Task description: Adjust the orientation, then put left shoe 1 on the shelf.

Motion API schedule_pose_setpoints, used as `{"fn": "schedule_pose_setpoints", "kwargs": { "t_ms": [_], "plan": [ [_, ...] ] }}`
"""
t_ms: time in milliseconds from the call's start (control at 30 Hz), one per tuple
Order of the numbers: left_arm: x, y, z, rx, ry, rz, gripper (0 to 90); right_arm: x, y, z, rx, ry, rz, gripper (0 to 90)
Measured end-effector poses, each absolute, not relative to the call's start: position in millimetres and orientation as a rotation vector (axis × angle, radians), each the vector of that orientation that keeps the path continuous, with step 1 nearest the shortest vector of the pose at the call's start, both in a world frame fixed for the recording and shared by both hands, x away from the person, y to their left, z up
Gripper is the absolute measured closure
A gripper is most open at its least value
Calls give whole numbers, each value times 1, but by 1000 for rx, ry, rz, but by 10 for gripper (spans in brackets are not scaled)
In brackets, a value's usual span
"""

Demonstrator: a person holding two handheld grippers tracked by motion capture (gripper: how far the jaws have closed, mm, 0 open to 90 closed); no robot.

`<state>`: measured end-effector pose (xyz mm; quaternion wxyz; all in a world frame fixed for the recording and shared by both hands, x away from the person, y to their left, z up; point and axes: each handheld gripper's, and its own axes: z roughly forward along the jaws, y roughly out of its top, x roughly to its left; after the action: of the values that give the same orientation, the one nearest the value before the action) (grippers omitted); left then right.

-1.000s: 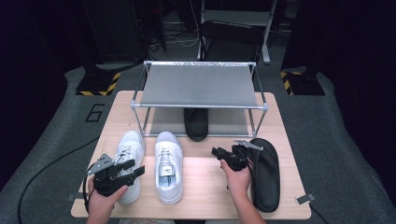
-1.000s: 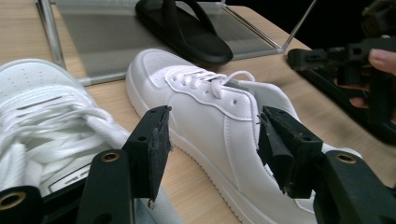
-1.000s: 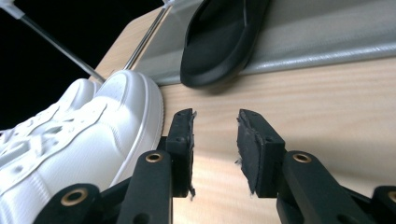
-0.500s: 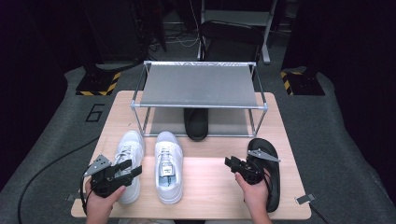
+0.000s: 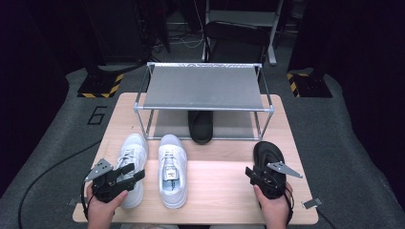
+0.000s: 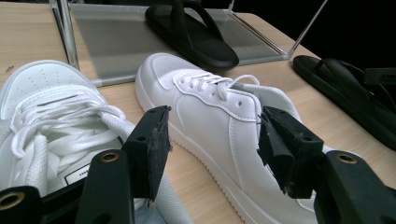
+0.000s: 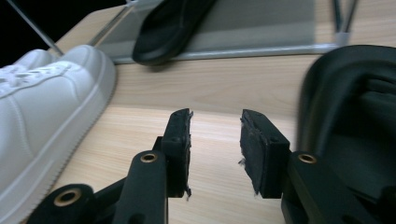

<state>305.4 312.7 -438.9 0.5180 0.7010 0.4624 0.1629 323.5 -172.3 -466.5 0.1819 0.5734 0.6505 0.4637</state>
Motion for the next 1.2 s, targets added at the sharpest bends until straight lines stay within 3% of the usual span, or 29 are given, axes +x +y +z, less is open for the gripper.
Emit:
{"fn": "schedule_pose_setpoints", "kwargs": {
  "t_ms": [967,1200],
  "plan": [
    [305,316,-437,1687,1116,403,431,310,-192,-486,1642,1730,1186,576],
    [302,312,-437,1687,1107,402,429,315,-192,-503,1701,1812,1100,766]
  ]
}}
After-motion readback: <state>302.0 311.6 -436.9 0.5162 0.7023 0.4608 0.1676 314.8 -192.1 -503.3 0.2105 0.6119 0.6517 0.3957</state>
